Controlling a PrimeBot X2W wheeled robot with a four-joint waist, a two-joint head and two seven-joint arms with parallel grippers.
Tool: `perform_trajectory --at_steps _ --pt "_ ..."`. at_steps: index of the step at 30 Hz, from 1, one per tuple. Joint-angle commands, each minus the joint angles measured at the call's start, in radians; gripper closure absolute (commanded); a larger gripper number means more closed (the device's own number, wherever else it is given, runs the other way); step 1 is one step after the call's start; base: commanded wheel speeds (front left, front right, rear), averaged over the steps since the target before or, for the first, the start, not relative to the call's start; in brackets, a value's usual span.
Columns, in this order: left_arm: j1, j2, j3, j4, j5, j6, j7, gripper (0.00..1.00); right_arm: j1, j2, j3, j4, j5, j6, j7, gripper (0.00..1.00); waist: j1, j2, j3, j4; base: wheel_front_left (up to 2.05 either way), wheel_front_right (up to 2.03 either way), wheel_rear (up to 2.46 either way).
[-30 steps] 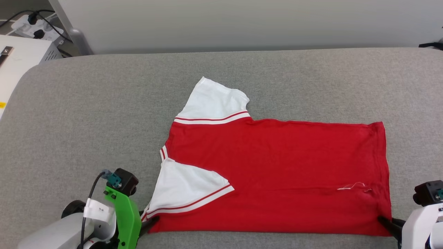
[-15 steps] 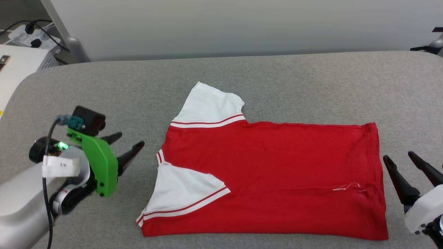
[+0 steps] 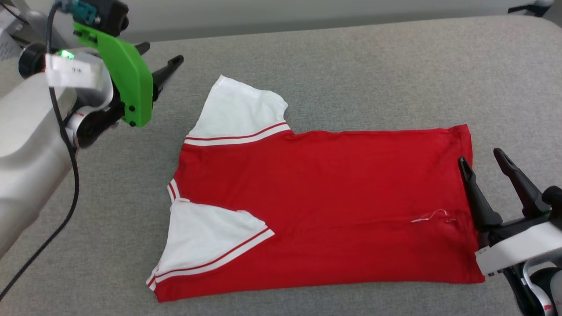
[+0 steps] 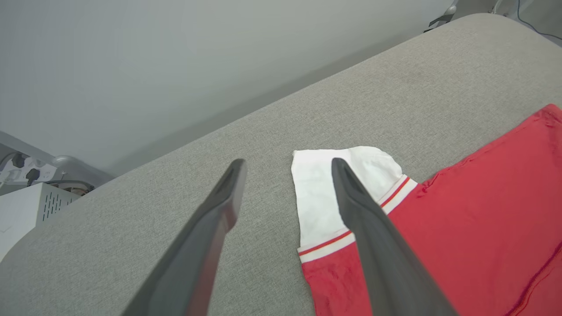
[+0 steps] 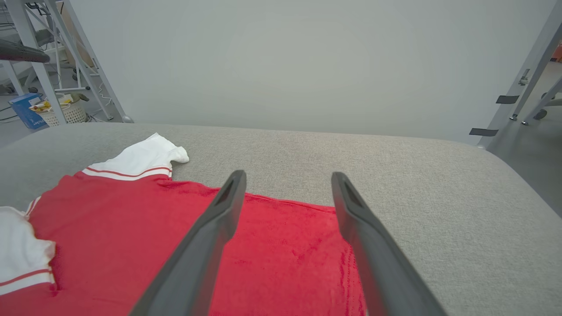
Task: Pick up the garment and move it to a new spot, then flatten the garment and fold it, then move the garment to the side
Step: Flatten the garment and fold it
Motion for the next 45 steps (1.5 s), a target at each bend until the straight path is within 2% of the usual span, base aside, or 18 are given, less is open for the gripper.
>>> perform_trajectory --at_steps 1,8,12,20,28,29,30,34,39,42,45 --pt "-0.047 -0.02 -0.005 0.031 0.0 -0.01 0.038 0.0 -0.028 0.007 0.01 -0.013 -0.011 -0.001 -0.009 0.0 -0.0001 0.0 0.084 -0.063 0.0 0.0 0.0" --pt "-0.203 -0.109 -0.058 0.17 -0.03 -0.042 0.283 0.0 -0.089 0.022 0.049 -0.028 -0.034 -0.001 -0.028 0.0 -0.0001 0.0 0.19 -0.117 0.0 0.0 0.0" --pt "-0.26 -0.137 -0.106 0.226 -0.007 -0.049 0.369 0.0 -0.124 0.03 0.071 -0.029 -0.045 -0.001 -0.044 0.0 -0.0001 0.0 0.241 -0.146 0.0 0.0 0.0" --pt "-0.282 -0.174 -0.161 0.344 0.027 -0.054 0.399 0.0 -0.181 0.039 0.103 -0.007 -0.046 -0.001 -0.068 0.0 -0.0001 0.0 0.308 -0.185 0.0 0.0 0.0" --pt "-0.228 -0.153 -0.2 0.333 0.031 -0.055 0.455 0.0 -0.2 0.043 0.109 0.016 -0.048 -0.001 -0.089 0.0 -0.0001 0.0 0.317 -0.188 0.0 0.0 0.0" --pt "-0.224 -0.149 -0.202 0.324 0.032 -0.055 0.459 0.64 -0.201 0.042 0.108 0.018 -0.047 -0.001 -0.09 0.0 -0.0001 0.0 0.315 -0.186 0.0 0.0 0.0" --pt "-0.221 -0.145 -0.205 0.312 0.036 -0.055 0.462 1.0 -0.203 0.04 0.107 0.019 -0.046 -0.001 -0.091 0.0 -0.0001 0.0 0.313 -0.184 0.0 0.0 0.0" --pt "-0.21 -0.132 -0.21 0.279 0.047 -0.055 0.453 1.0 -0.218 0.033 0.107 0.022 -0.039 -0.001 -0.09 0.0 -0.0001 0.0 0.303 -0.18 0.0 0.0 0.0" --pt "-0.218 -0.135 -0.213 0.248 0.057 -0.055 0.377 1.0 -0.25 0.002 0.086 0.016 -0.029 -0.001 -0.076 0.0 -0.0001 0.0 0.277 -0.166 0.0 0.0 0.0" --pt "-0.224 -0.133 -0.214 0.208 0.067 -0.055 0.315 1.0 -0.282 -0.049 0.056 0.017 -0.009 -0.001 -0.038 0.0 -0.0001 0.0 0.245 -0.149 0.0 0.0 0.0" --pt "-0.212 -0.13 -0.21 0.18 0.043 -0.055 0.23 1.0 -0.318 -0.148 0.063 0.013 0.0 -0.001 0.029 0.0 -0.0001 0.0 0.209 -0.12 0.0 0.0 0.0"
